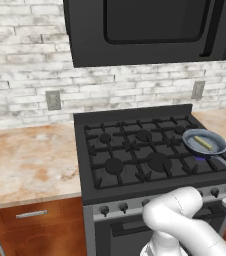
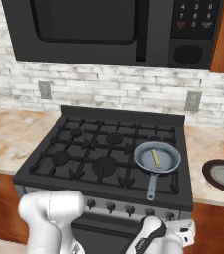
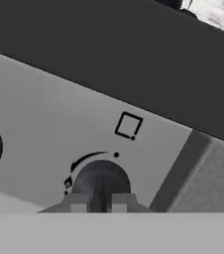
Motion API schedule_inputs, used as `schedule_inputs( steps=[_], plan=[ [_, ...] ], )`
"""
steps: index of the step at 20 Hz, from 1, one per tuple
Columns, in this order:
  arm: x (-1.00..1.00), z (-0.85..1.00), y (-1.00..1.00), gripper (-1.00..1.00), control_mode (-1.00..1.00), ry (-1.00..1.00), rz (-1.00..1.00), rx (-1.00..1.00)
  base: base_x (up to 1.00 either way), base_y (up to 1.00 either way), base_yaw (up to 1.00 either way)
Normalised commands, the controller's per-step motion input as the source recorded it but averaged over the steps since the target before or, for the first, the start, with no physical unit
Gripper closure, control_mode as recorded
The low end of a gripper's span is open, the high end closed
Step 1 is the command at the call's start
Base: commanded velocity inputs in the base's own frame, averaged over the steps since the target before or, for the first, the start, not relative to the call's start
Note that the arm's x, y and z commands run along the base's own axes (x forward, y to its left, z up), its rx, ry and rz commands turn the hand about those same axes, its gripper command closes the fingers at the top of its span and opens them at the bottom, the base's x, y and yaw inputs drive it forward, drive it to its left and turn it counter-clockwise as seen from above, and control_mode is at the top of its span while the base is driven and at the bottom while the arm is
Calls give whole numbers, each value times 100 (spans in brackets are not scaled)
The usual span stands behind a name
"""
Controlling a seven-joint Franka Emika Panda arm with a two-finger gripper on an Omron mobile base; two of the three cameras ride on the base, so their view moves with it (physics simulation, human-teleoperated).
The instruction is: Pick up the butter stick and place it in the pan. Then turn on the burner for the pan.
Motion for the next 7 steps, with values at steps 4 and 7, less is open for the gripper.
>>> schedule_inputs(
  steps=[4, 7],
  plan=[
    [16, 2, 2, 100, -100, 18, -2, -15, 0, 0, 0],
    [10, 0, 14, 100, -100, 2, 0, -12, 0, 0, 0]
  ],
)
